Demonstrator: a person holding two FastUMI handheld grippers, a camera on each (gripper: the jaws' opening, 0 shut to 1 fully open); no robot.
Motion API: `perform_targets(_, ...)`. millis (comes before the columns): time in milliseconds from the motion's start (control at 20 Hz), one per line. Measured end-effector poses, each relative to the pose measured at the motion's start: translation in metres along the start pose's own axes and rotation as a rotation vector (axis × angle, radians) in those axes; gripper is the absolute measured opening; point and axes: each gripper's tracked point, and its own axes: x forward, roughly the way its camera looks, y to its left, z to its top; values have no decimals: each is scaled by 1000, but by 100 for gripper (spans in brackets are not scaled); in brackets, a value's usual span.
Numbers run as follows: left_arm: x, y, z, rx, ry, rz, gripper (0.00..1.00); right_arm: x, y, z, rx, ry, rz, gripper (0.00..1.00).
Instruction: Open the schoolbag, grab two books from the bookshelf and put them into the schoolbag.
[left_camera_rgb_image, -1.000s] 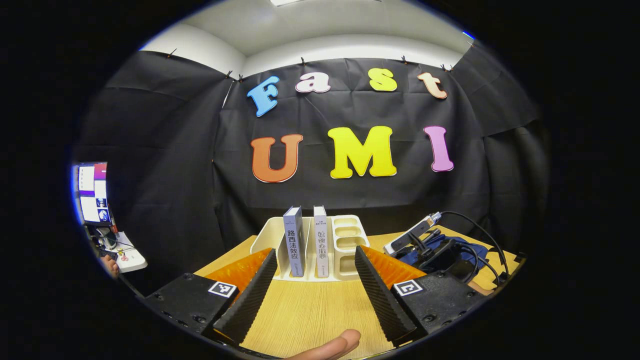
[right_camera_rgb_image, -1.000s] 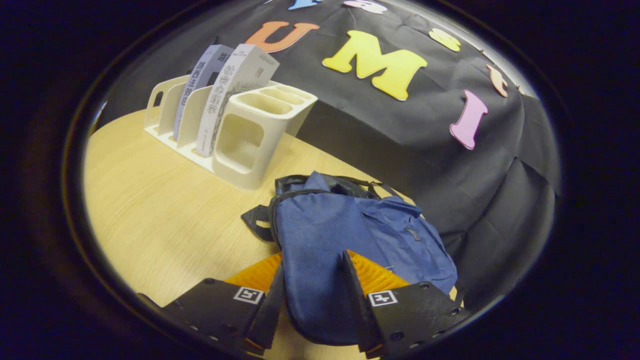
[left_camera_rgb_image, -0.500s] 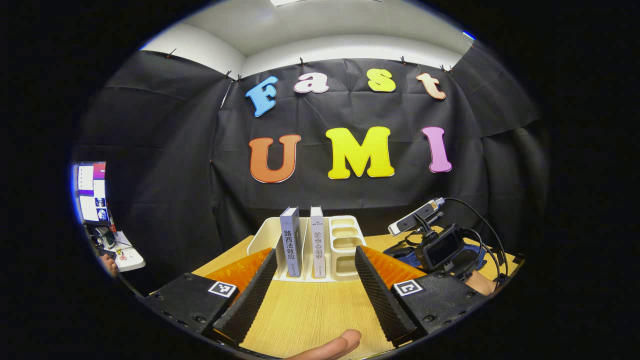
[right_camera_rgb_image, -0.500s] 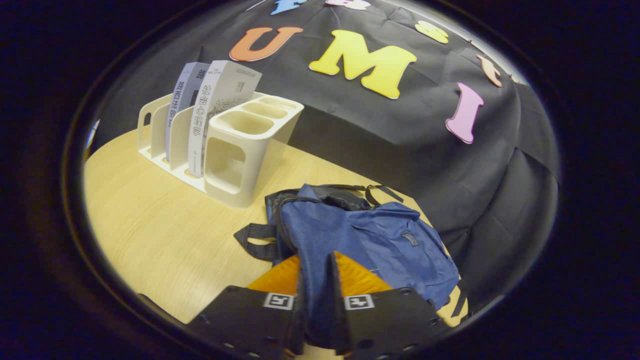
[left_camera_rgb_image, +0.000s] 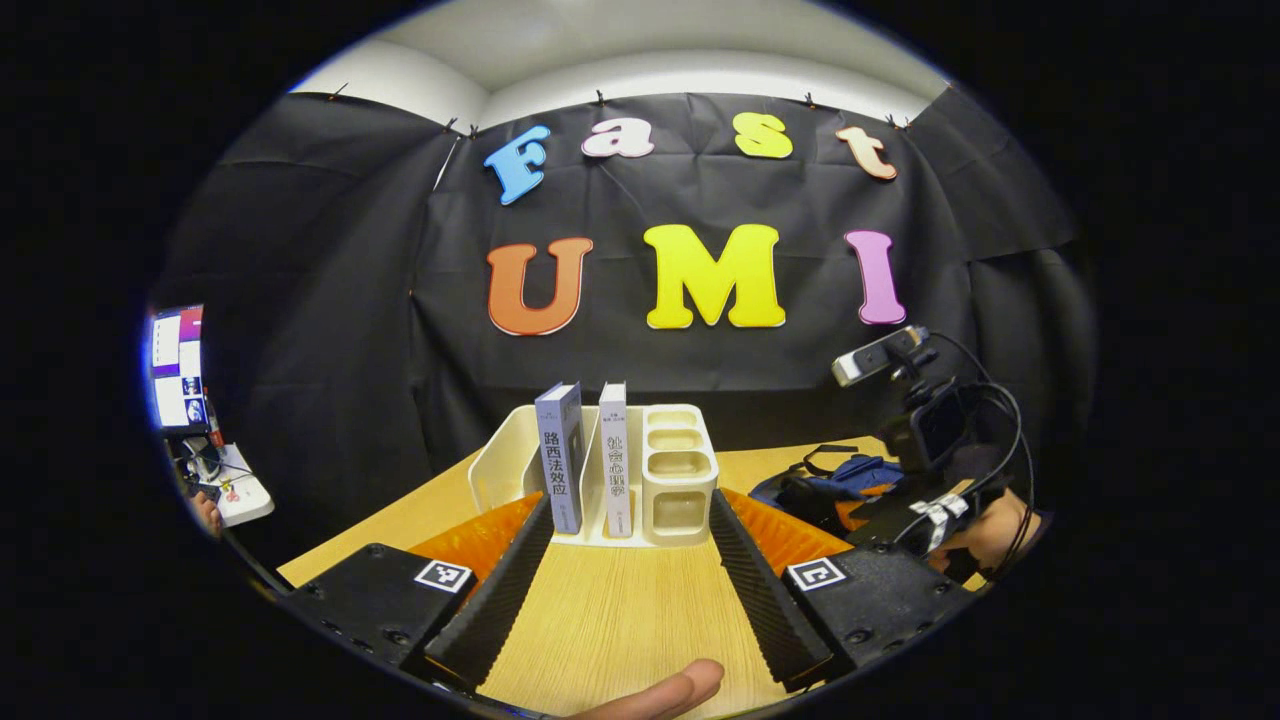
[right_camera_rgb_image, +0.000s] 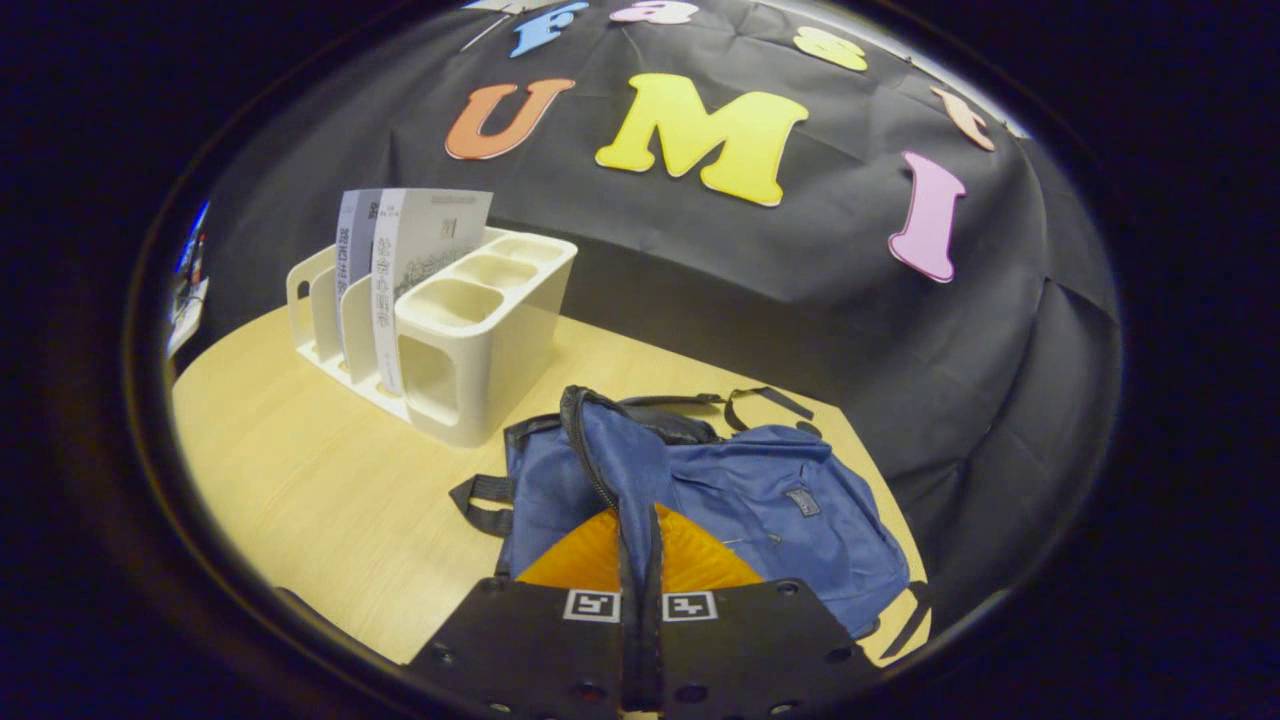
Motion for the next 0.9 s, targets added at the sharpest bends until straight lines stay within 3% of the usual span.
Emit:
perform_targets(450, 38, -18, 1, -6, 45, -38, 99, -20, -77, 37, 104, -56, 85, 0)
perform_targets(750, 91, -2, 22, -38, 69, 12, 99, -24, -113, 70, 102, -99, 92, 0)
perform_targets(900, 118, -3, 35, -48, 76, -1, 99, -26, -132, 85, 66, -123, 66, 0)
